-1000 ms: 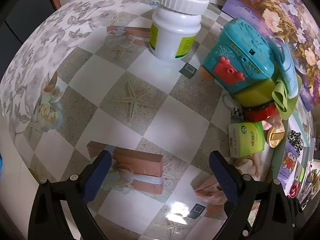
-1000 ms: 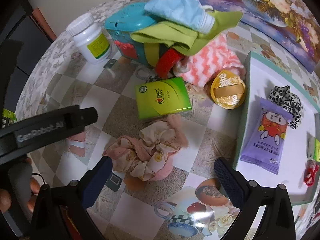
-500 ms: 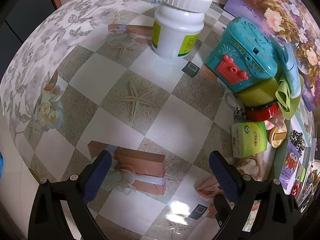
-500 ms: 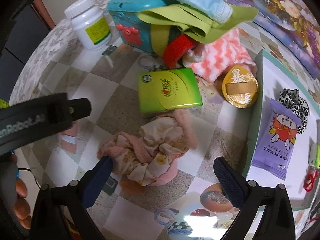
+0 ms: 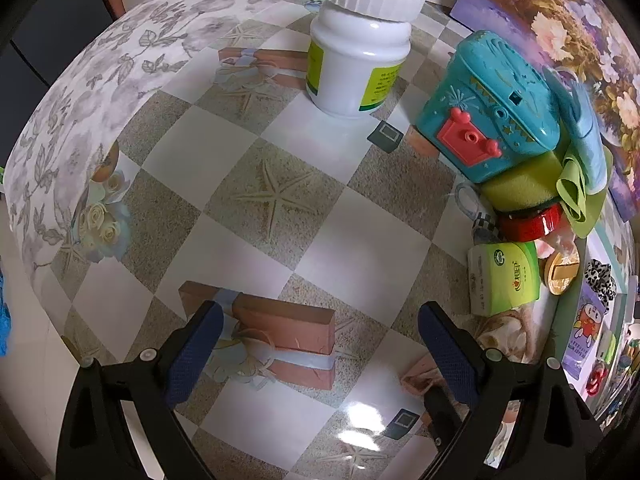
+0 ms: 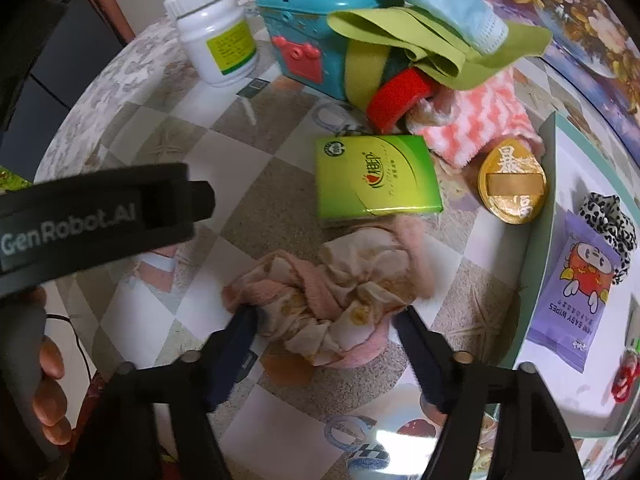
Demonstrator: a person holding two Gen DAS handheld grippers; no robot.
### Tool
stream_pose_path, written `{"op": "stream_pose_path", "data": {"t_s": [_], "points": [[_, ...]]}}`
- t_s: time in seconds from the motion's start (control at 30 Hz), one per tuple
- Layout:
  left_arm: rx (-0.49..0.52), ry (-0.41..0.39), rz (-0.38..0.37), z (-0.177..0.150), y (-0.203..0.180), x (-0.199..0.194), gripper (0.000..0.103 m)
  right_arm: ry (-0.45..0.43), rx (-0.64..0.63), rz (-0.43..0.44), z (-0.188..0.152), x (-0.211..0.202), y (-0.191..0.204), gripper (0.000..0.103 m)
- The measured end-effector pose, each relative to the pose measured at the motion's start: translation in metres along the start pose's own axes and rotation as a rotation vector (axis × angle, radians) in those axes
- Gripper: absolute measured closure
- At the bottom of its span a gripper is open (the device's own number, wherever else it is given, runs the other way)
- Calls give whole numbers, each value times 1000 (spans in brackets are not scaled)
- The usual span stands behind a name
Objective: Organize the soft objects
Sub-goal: 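Lower the right gripper onto the pink floral scrunchie and grasp it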
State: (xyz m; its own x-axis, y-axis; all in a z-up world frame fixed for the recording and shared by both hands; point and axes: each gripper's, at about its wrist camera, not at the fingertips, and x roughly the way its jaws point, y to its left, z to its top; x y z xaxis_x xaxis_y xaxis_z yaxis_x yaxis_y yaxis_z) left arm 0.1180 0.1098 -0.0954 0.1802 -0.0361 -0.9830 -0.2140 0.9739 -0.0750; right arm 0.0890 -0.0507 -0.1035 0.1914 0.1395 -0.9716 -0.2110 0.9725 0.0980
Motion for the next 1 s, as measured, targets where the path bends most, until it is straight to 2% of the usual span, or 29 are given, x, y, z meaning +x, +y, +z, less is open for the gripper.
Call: {"op": "stream_pose_path", "data": {"t_s": [0.17, 0.37, 0.43, 0.7, 1.0], "points": [[2, 3, -2, 0, -1, 0, 5, -10, -7, -5, 5, 0, 5, 47], [3, 8, 9, 0, -2, 1, 5, -12, 16, 0, -1, -9, -6, 49], [-2, 7, 9, 1, -1, 0, 5, -13, 18, 6, -1, -10, -12, 52], [-19, 16, 3, -1, 0, 0, 5, -25, 46, 46, -4, -17, -29, 70], [-42, -15, -59, -3, -10, -8, 5, -80, 86, 64, -9, -44, -57, 74]]}}
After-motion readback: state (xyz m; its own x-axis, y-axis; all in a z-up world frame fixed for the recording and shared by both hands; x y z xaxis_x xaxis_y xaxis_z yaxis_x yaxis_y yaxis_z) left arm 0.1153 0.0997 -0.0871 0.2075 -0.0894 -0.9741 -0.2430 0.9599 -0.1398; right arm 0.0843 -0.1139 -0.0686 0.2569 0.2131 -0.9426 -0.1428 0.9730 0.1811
